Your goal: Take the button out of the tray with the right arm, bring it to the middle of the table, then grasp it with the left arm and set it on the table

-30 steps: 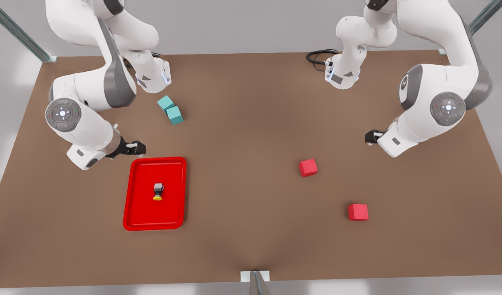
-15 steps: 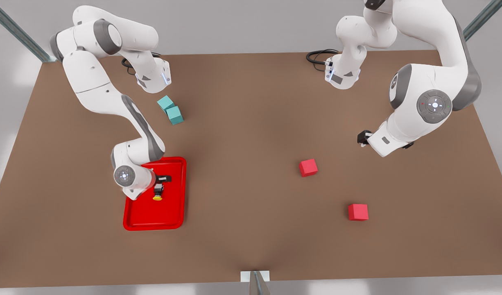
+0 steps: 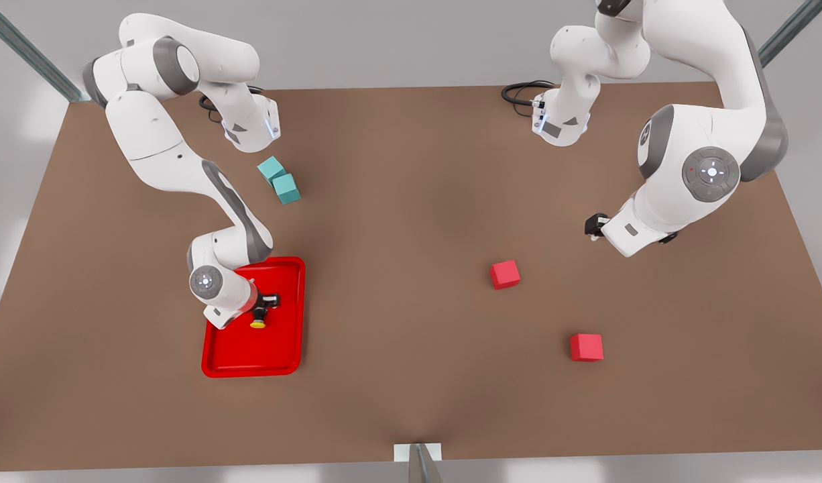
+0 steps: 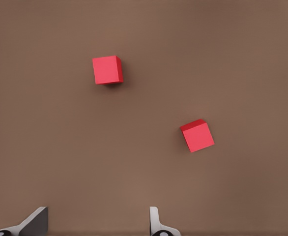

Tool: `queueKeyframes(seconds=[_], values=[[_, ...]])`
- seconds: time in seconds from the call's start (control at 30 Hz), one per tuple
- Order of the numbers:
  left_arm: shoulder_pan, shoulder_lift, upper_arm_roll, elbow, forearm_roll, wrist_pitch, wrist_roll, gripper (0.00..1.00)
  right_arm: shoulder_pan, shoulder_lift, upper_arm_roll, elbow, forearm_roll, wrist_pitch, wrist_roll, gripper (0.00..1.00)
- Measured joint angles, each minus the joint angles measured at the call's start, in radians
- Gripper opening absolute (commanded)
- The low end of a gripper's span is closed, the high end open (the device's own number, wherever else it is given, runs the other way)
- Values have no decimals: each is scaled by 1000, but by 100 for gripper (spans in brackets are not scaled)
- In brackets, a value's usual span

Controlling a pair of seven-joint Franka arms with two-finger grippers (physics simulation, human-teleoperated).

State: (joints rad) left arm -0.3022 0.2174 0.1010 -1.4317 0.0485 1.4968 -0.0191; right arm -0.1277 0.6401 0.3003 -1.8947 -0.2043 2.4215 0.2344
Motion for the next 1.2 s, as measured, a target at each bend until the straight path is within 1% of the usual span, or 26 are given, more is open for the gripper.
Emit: queueKeyframes(seconds=[0.03, 0.07, 0.27, 0.47, 0.57, 0.7, 0.77, 0.87, 0.93, 1.0, 1.1, 1.2], values=[[0, 0, 0, 0, 0, 0, 0, 100, 1, 0, -1, 0, -1, 2, -1, 47], [0, 0, 0, -1, 0, 0, 0, 100, 1, 0, -2, 0, -5, 3, -4, 44], [0, 0, 0, -1, 0, -1, 0, 100, -2, -4, -2, 10, -27, 9, -20, 41], [0, -2, 0, -1, 0, -8, 0, 100, 8, -19, 13, 82, -43, -64, -34, 40], [0, -2, 0, -1, 0, -9, 0, 100, 21, -27, 58, 190, -42, -144, -35, 41], [-7, -2, 0, 0, 0, -11, 0, 100, 42, -28, 162, 290, -41, -258, -6, 41], [-13, -2, 0, 0, 0, -14, 0, 100, 88, -28, 184, 350, -41, -316, 23, 41], [-13, -1, 0, 0, 0, -17, 0, 100, 191, -21, 191, 435, -39, -388, 77, 41], [-13, -1, 0, 0, 0, -19, 0, 100, 279, 19, 183, 509, -38, -419, 120, 41], [-13, 0, 0, 0, 0, -20, 0, 100, 367, 89, 177, 615, -33, -441, 174, 41], [-13, 0, 0, -1, 0, -21, 0, 100, 532, 223, 113, 817, -19, -461, 265, 42], [-13, 0, 0, 0, 0, -21, 0, 100, 688, 357, 25, 988, -9, -466, 360, 42]])
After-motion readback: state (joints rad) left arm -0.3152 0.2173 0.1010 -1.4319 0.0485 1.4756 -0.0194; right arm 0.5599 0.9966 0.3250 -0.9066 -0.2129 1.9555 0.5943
